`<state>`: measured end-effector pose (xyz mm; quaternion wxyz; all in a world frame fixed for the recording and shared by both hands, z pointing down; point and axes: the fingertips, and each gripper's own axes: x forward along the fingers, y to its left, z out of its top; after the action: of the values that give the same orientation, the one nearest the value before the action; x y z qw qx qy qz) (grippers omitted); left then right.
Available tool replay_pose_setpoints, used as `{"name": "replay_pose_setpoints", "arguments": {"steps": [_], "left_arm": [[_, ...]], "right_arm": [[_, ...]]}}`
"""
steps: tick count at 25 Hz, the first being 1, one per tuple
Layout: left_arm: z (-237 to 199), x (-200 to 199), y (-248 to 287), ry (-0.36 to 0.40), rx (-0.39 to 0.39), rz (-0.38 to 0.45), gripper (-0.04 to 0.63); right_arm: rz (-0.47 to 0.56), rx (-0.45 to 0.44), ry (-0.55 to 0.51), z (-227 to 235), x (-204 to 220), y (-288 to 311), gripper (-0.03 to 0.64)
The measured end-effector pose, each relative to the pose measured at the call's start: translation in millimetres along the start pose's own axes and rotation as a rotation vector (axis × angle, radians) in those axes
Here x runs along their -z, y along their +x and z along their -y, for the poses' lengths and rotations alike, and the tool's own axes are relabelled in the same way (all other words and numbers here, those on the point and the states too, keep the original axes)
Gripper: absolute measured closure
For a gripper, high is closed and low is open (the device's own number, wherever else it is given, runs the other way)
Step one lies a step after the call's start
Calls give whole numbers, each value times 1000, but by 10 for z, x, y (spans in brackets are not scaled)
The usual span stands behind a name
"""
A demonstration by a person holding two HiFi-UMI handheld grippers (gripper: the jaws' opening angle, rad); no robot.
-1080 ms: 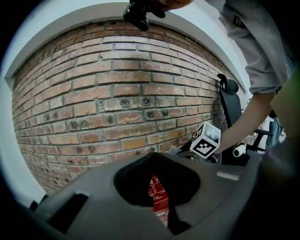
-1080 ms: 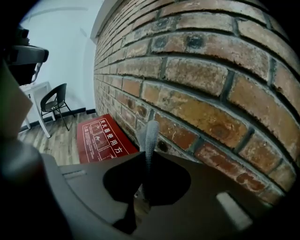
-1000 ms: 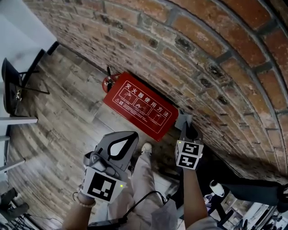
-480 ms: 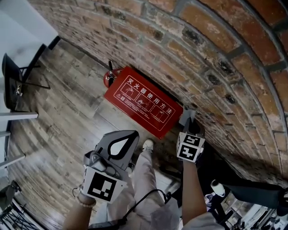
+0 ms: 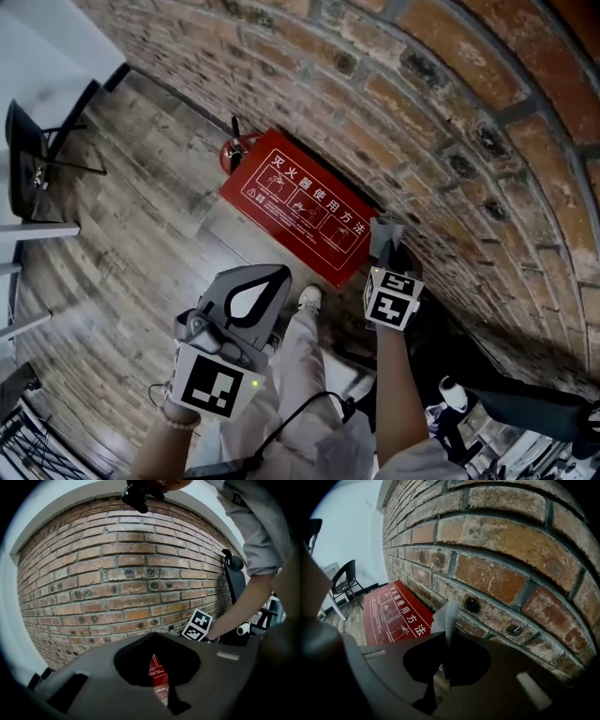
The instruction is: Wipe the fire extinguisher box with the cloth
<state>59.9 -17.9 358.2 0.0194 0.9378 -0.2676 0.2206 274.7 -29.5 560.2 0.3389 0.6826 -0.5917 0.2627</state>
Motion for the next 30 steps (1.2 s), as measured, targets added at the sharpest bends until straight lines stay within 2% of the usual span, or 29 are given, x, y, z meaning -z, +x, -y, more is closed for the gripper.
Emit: {"name": "replay_pose_setpoints", "arguments": {"steps": [9, 30], "left_arm": [[-84, 61, 20, -7, -2, -1, 598], [-308, 247, -71, -48, -47, -13, 598]], "right_arm": [[-29, -27, 25, -134, 19, 155, 598], [-41, -116, -103, -547, -177, 431, 598]]}}
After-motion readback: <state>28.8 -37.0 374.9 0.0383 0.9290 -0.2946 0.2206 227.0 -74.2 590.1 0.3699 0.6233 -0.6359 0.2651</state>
